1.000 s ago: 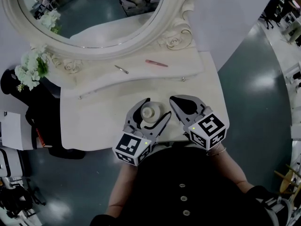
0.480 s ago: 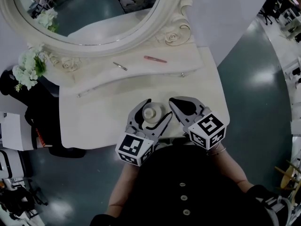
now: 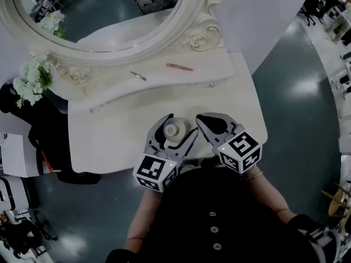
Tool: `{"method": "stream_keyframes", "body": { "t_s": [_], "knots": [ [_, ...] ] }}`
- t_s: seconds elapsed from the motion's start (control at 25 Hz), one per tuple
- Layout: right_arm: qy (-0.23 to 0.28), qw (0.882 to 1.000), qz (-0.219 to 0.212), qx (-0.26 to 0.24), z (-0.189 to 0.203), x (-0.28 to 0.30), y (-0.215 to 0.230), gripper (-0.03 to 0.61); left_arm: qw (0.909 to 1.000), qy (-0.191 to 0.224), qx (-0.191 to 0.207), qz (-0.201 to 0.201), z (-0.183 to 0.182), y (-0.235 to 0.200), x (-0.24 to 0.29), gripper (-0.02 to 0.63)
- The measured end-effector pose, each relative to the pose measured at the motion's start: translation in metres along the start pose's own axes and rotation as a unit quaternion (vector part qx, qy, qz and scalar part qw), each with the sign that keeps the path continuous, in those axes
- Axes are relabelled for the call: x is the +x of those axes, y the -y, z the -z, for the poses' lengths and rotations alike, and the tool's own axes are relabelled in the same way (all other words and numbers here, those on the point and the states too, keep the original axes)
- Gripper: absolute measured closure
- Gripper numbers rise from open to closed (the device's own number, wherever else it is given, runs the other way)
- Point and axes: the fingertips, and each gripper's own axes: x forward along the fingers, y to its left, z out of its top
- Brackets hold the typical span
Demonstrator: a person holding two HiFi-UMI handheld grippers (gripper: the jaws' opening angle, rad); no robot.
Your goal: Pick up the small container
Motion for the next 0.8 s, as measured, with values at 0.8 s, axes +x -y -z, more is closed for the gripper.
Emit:
{"method": "stream_keyframes", "body": {
  "t_s": [0.8],
  "knots": [
    [-0.006,1.000,0.012,0.004,0.0061,-0.0008,0.0012,0.577,0.9999,-0.006,-0.001,0.012,0.0043,-0.0015,0.0054,0.304]
  ]
}}
